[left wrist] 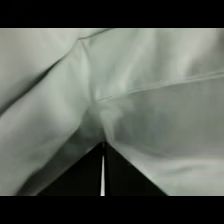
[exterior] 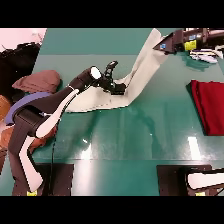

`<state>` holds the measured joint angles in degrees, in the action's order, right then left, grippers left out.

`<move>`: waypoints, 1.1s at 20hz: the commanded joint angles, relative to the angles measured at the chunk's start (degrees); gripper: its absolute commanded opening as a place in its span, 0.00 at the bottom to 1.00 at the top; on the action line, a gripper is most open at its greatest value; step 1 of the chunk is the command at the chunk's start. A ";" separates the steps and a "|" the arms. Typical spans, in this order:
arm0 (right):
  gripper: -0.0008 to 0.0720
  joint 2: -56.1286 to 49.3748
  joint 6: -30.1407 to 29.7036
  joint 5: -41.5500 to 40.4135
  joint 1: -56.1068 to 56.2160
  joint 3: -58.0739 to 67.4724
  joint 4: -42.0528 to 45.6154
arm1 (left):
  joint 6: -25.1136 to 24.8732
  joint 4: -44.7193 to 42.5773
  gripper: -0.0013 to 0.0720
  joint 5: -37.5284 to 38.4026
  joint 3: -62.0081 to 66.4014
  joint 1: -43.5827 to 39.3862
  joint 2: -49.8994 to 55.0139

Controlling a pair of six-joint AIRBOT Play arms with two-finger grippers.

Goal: Fold the shirts.

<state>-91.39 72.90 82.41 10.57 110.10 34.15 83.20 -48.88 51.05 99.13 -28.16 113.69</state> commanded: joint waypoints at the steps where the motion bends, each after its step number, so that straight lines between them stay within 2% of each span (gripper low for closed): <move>1: 0.03 0.04 0.09 -2.21 4.07 1.68 -0.17 | 1.09 -0.46 0.05 3.63 0.72 1.75 -0.07; 3: 0.03 -0.11 0.04 -4.52 6.62 1.66 -0.13 | 1.86 -1.09 0.05 8.15 1.79 5.22 -1.49; 8: 0.03 -3.78 -2.51 -11.78 17.79 1.68 -0.42 | 1.81 -10.36 0.05 14.82 3.54 19.17 -12.81; 12: 0.04 -11.80 -8.39 -25.03 30.40 1.68 -4.70 | 1.81 -15.76 0.05 17.64 3.54 30.14 -22.69; 13: 0.24 -14.08 -9.22 -27.93 33.07 1.68 -4.68 | 1.81 -16.22 0.05 18.53 3.54 32.39 -24.30; 14: 0.54 -16.28 -10.34 -30.49 35.58 1.70 -4.70 | 1.81 -16.48 0.05 19.28 3.54 34.27 -25.53; 15: 0.70 -17.81 -11.37 -31.98 37.38 1.68 -4.68 | 1.81 -16.63 0.05 20.11 3.54 35.80 -26.12; 18: 0.72 -19.15 -15.39 -26.73 38.60 1.68 -2.60 | 1.62 -16.96 0.05 22.67 3.52 37.51 -26.45; 19: 0.71 -18.56 -14.60 -24.11 37.57 1.66 -0.44 | 0.68 -16.90 0.05 22.97 3.52 37.46 -26.45; 22: 0.71 -15.98 -6.05 -16.13 31.19 0.74 11.19 | 0.33 -16.46 0.05 23.04 3.52 37.03 -26.45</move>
<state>-108.42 62.28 59.92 45.04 111.50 36.29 84.29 -65.17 72.97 102.59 8.23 87.68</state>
